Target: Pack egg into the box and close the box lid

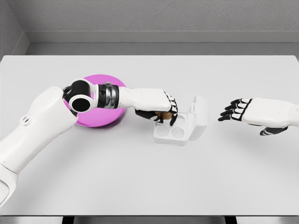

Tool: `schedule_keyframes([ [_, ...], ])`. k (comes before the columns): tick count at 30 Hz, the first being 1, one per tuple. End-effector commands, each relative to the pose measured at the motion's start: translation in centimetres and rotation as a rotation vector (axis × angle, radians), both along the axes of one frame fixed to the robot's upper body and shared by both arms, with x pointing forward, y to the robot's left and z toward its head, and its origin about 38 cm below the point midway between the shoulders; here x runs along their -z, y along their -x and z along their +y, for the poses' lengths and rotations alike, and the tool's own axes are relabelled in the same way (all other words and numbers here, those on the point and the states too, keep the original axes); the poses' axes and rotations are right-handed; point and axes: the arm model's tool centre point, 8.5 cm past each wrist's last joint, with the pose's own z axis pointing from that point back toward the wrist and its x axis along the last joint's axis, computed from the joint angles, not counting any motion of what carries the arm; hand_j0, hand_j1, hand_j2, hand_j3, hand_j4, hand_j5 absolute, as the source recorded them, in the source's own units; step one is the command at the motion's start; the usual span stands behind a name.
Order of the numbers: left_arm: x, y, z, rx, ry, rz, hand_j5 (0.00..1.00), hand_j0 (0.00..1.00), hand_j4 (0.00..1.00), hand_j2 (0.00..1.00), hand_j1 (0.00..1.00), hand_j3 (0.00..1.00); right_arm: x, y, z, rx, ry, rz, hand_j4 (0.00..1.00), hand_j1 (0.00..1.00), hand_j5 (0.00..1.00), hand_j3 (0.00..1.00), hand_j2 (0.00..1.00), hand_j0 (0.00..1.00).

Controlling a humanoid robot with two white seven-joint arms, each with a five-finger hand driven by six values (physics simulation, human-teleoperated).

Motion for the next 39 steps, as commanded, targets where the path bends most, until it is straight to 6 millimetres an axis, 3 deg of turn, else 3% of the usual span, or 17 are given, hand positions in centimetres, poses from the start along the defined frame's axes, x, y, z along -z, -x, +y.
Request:
schedule_keyframes([
  [1,0.0,-0.1,0.0,-0.004,0.007,0.008,0.57,0.57,0.57,0.57,0.57,0.57,0.0,0.0,0.0,0.003,-0.004,0.001,1.0,1.0,1.0,1.0,1.0,1.0],
  [14,0.2,0.3,-0.8,0.015,0.009,0.014,0.62,0.62,0.62,0.62,0.62,0.62,-0.1,0.0,0.0,0.002,-0.005,0.0,1.0,1.0,1.0,1.0,1.0,1.0],
  [19,0.1,0.3,-0.6,0.012,0.009,0.014,0.9,0.9,0.9,0.9,0.9,0.9,0.0,0.0,0.1,0.002,-0.006,0.001,1.0,1.0,1.0,1.0,1.0,1.0],
  [22,-0.1,0.2,-0.3,0.007,0.019,0.023,1.0,1.0,1.0,1.0,1.0,1.0,0.0,0.0,0.1,0.001,-0.007,0.003,1.0,1.0,1.0,1.0,1.0,1.0],
  [24,-0.2,0.1,-0.1,0.004,0.028,0.029,1.0,1.0,1.0,1.0,1.0,1.0,0.0,-0.1,-0.1,0.006,-0.005,0.001,1.0,1.0,1.0,1.0,1.0,1.0],
  [28,-1.3,-0.8,2.2,-0.033,0.032,0.023,1.0,1.0,1.0,1.0,1.0,1.0,0.1,-0.1,-0.1,0.006,-0.003,0.002,1.0,1.0,1.0,1.0,1.0,1.0],
  [31,-2.3,-1.7,6.3,-0.107,0.046,0.036,1.0,1.0,1.0,1.0,1.0,1.0,0.1,-0.1,-0.1,0.007,-0.003,0.001,1.0,1.0,1.0,1.0,1.0,1.0],
  [34,-2.6,-2.1,9.2,-0.157,0.014,0.023,1.0,1.0,1.0,1.0,1.0,1.0,0.1,-0.2,0.1,0.004,-0.011,-0.001,1.0,1.0,1.0,1.0,1.0,1.0],
  [39,-3.6,-2.6,11.1,-0.198,0.017,0.003,1.0,1.0,1.0,1.0,1.0,1.0,0.4,-0.3,1.1,-0.009,-0.039,-0.002,1.0,1.0,1.0,1.0,1.0,1.0],
])
